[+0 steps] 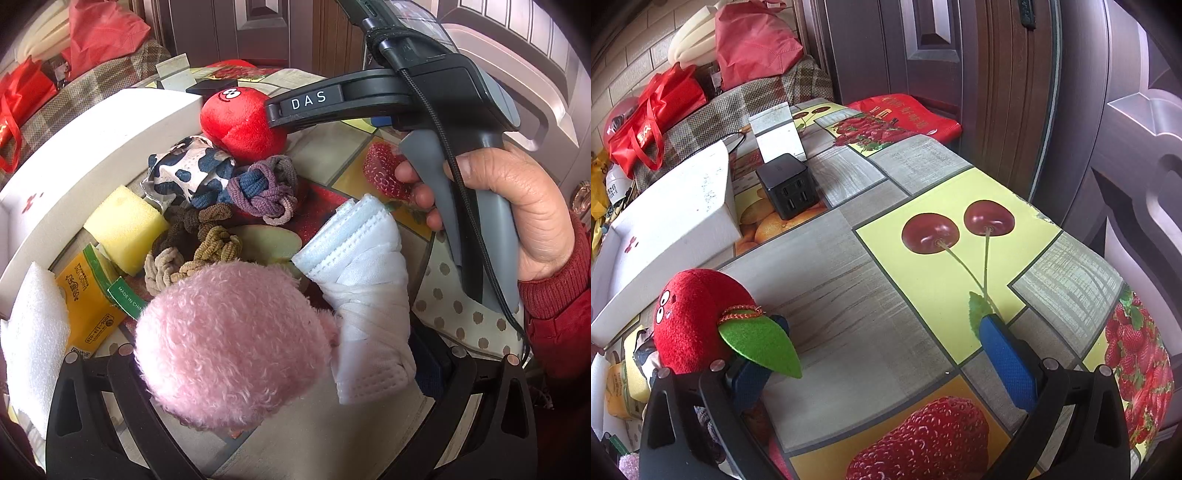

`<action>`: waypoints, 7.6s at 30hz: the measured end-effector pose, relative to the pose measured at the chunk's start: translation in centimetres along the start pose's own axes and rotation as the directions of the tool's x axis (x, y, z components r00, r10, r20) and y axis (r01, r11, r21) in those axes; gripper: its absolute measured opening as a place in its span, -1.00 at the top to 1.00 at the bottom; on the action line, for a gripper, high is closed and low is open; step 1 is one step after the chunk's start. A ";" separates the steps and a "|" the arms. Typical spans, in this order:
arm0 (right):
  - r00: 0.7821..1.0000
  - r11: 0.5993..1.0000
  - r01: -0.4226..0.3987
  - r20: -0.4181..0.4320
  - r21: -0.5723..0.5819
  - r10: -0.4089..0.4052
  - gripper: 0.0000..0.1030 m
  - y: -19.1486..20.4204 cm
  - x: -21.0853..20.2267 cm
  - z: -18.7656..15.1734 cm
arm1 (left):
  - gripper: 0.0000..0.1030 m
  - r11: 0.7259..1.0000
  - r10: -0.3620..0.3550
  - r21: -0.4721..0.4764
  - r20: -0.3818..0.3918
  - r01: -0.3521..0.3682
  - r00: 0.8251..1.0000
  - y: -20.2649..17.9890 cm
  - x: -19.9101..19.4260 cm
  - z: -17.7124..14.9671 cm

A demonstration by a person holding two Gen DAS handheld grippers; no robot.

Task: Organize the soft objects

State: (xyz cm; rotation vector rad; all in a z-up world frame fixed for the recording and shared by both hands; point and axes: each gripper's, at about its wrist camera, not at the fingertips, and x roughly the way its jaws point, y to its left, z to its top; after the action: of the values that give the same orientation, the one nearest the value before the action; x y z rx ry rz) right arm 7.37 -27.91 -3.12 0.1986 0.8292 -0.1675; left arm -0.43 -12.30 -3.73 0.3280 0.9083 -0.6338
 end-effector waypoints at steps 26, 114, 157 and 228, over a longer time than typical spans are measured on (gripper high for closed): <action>1.000 1.000 -0.011 0.011 0.027 0.011 -1.00 -0.3 -0.3 0.1 | -0.99 1.000 0.001 0.000 0.000 -0.001 1.000 -0.1 0.0 0.0; 1.000 1.000 0.006 0.006 0.029 -0.006 -1.00 -0.4 -0.2 0.1 | -0.99 1.000 0.001 -0.001 0.001 -0.001 1.000 -0.1 0.0 0.0; 1.000 1.000 0.005 0.006 0.029 -0.005 -1.00 -0.4 -0.2 0.1 | -0.99 1.000 0.001 -0.001 0.001 -0.001 1.000 -0.1 0.0 0.0; 1.000 1.000 0.009 0.002 0.026 -0.009 -1.00 -0.4 0.0 -0.1 | -0.99 1.000 0.001 -0.001 0.001 -0.001 1.000 -0.1 0.0 0.0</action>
State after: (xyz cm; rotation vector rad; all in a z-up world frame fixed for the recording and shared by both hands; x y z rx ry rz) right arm 7.16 -28.29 -3.23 0.2195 0.8264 -0.1871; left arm -0.50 -12.41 -3.74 0.3270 0.9073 -0.6329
